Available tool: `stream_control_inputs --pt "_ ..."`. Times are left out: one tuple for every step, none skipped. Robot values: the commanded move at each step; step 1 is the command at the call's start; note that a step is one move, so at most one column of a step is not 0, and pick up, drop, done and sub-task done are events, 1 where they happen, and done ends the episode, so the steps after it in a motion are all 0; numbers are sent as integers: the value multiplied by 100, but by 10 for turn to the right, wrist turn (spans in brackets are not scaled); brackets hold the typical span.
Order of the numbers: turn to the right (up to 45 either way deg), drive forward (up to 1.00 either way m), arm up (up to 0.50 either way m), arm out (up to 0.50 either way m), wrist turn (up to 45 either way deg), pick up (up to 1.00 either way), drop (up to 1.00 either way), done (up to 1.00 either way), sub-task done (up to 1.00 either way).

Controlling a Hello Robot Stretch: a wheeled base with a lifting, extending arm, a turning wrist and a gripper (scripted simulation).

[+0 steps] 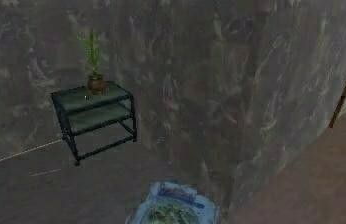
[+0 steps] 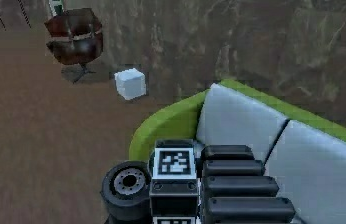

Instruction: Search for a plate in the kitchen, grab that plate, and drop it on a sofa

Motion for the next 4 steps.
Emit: stream_control_inputs --pt "450 0 0 0 0 0 0 0 0" --pt "450 0 0 0 0 0 0 0 0" --pt "330 0 0 0 0 0 0 0 0" --pt "0 15 0 0 0 0 0 0 0"
